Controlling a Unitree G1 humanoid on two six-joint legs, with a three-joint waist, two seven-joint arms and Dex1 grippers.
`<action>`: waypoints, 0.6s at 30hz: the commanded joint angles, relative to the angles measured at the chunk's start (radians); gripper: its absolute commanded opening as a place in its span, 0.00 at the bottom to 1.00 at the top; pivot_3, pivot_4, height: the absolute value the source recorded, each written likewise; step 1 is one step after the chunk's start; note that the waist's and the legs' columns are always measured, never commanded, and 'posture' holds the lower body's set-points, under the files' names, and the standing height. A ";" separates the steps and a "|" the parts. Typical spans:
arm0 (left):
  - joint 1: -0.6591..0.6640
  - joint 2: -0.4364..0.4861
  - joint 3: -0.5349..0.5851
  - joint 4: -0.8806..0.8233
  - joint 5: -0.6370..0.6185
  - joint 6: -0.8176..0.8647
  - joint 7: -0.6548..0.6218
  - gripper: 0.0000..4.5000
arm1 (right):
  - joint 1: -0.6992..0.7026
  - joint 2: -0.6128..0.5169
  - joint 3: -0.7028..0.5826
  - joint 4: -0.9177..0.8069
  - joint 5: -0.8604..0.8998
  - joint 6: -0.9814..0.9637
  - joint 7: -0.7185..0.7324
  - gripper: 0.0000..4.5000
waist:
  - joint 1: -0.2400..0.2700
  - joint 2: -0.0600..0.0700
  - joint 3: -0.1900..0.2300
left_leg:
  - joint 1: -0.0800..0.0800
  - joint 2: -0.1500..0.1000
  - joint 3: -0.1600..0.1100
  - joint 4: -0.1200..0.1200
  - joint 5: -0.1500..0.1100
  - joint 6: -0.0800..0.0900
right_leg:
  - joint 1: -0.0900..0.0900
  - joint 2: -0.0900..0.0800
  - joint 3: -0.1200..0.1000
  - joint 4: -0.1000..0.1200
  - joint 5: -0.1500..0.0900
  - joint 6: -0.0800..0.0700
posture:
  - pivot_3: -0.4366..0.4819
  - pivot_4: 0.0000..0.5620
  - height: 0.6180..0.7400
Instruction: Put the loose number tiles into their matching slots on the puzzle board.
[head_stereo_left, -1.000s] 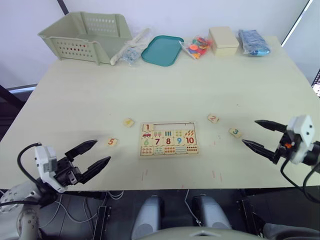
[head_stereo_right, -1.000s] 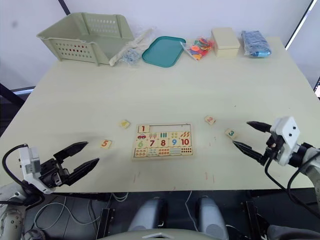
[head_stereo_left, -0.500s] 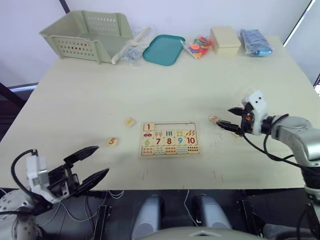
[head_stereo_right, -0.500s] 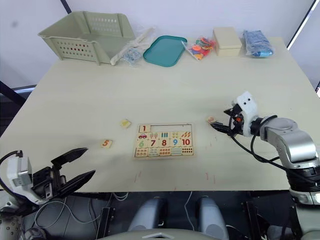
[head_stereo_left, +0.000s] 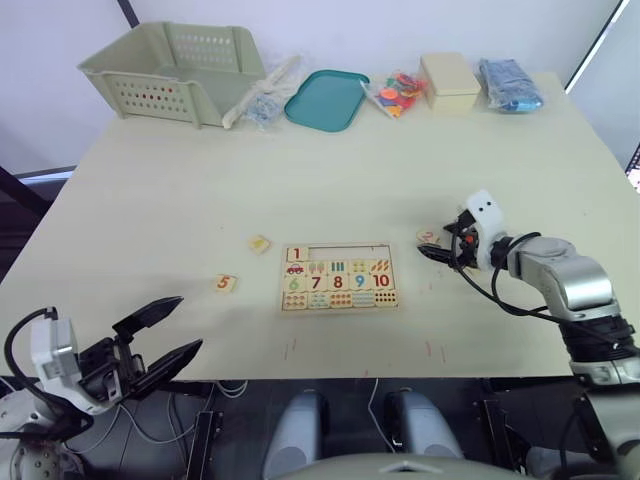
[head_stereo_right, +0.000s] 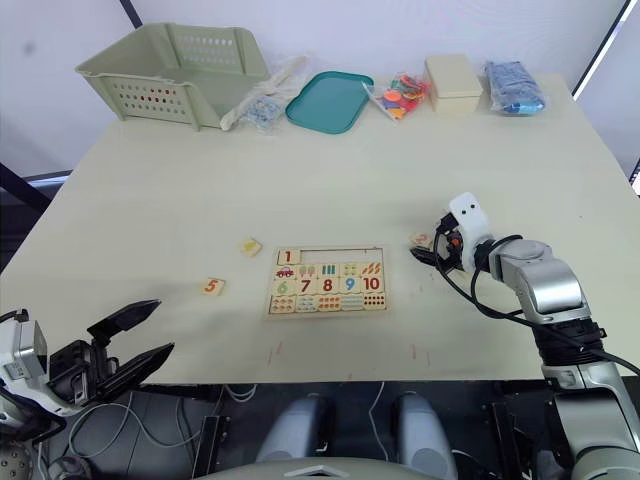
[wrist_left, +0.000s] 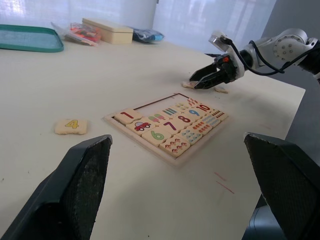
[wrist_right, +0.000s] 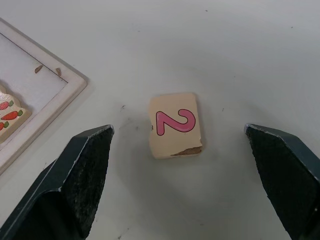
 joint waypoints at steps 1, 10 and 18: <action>0.005 0.006 0.030 -0.013 -0.022 0.003 -0.003 1.00 | -0.002 0.002 -0.009 -0.032 -0.012 -0.017 -0.011 0.87 | 0.000 0.000 0.000 | 0.000 0.000 0.000 0.000 0.000 0.000 | 0.000 0.000 0.000 0.000 0.000 0.000 | 0.48 0.27 1.00; 0.008 0.003 0.026 -0.026 -0.023 0.020 0.003 1.00 | 0.057 0.008 0.011 -0.089 -0.055 -0.039 -0.036 0.62 | 0.000 0.000 0.000 | 0.000 0.000 0.000 0.000 0.000 0.000 | 0.000 0.000 0.000 0.000 0.000 0.000 | 0.48 0.27 1.00; 0.005 0.003 0.025 -0.004 -0.019 0.014 -0.012 1.00 | 0.031 0.021 0.009 -0.094 -0.051 0.024 -0.052 0.62 | -0.001 0.000 0.000 | 0.000 0.000 0.000 0.000 0.000 0.000 | 0.000 0.000 0.000 0.000 0.000 0.000 | 0.48 0.27 1.00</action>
